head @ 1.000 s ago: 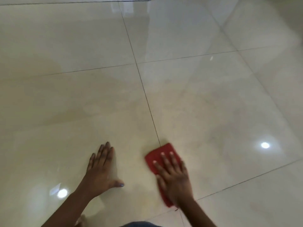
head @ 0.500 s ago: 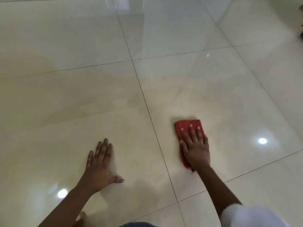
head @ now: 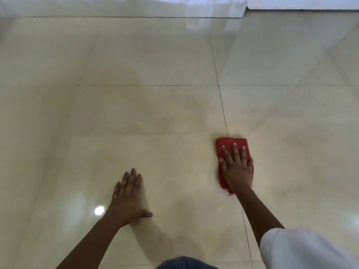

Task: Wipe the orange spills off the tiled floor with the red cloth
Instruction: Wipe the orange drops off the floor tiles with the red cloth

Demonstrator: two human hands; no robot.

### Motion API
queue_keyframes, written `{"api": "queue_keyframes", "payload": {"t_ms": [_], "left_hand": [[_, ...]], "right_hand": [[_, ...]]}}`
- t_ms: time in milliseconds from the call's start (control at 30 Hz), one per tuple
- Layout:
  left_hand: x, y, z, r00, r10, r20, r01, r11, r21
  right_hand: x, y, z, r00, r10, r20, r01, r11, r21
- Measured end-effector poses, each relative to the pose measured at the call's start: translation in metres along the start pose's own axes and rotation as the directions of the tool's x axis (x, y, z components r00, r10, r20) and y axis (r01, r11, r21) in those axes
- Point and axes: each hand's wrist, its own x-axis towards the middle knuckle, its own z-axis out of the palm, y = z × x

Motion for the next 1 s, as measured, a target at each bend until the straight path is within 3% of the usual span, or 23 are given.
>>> {"api": "queue_keyframes", "payload": {"t_ms": [33,100,167,233,300,433,500,533,600,667,700,733,833,867,933,1000], "left_hand": [[0.003,-0.003,0.003,1.000,0.005,-0.006,-0.005,1.000,-0.028],[0.005,-0.008,0.008,1.000,0.024,-0.015,-0.024,0.998,-0.057],[0.005,-0.014,0.012,0.998,0.044,-0.048,-0.047,0.996,-0.074],[0.002,-0.032,0.015,0.998,0.006,-0.067,-0.013,0.995,-0.097],[-0.001,-0.050,0.016,0.993,-0.072,-0.089,0.061,0.991,-0.116],[-0.004,-0.081,0.015,0.982,-0.165,-0.095,0.149,0.975,-0.162],[-0.003,-0.081,0.016,0.984,-0.149,-0.099,0.130,0.975,-0.180],[-0.005,-0.083,0.017,0.983,-0.147,-0.108,0.126,0.976,-0.179],[-0.009,-0.092,0.020,0.972,-0.188,-0.141,0.162,0.970,-0.180],[-0.015,-0.107,0.021,0.957,-0.250,-0.147,0.220,0.957,-0.191],[-0.018,-0.120,0.023,0.947,-0.292,-0.133,0.261,0.942,-0.212],[-0.019,-0.130,0.024,0.940,-0.322,-0.116,0.290,0.928,-0.233],[-0.019,-0.142,0.028,0.943,-0.320,-0.092,0.282,0.915,-0.289],[-0.019,-0.143,0.028,0.947,-0.309,-0.093,0.266,0.911,-0.314],[-0.020,-0.142,0.028,0.949,-0.299,-0.097,0.247,0.901,-0.355],[-0.024,-0.144,0.028,0.940,-0.314,-0.131,0.251,0.900,-0.355]], "right_hand": [[0.008,-0.023,0.001,1.000,0.018,0.000,-0.018,1.000,0.010],[0.004,-0.080,0.008,0.984,-0.178,-0.001,0.178,0.984,0.016],[-0.022,-0.124,0.021,0.881,-0.472,0.014,0.473,0.881,-0.020],[-0.037,-0.137,0.025,0.805,-0.593,0.023,0.594,0.804,-0.021],[-0.019,-0.127,0.019,0.835,-0.549,0.028,0.550,0.835,-0.038],[0.052,-0.158,0.009,0.969,-0.246,-0.010,0.246,0.969,0.006],[0.050,-0.200,0.014,0.957,-0.290,0.008,0.290,0.957,-0.004],[0.035,-0.223,0.020,0.916,-0.400,0.020,0.400,0.916,-0.009],[-0.007,-0.244,0.034,0.714,-0.699,0.041,0.700,0.714,-0.034],[-0.030,-0.228,0.034,0.549,-0.832,0.084,0.836,0.548,-0.028],[-0.020,-0.221,0.031,0.517,-0.853,0.078,0.856,0.515,-0.037],[-0.003,-0.215,0.029,0.560,-0.827,0.052,0.828,0.557,-0.059],[0.050,-0.240,0.017,0.824,-0.565,0.035,0.566,0.824,-0.025],[0.059,-0.264,0.014,0.857,-0.515,0.023,0.516,0.857,-0.016],[0.054,-0.318,0.020,0.836,-0.546,0.053,0.547,0.837,-0.013],[0.025,-0.359,0.033,0.741,-0.665,0.092,0.668,0.744,0.008]]}}
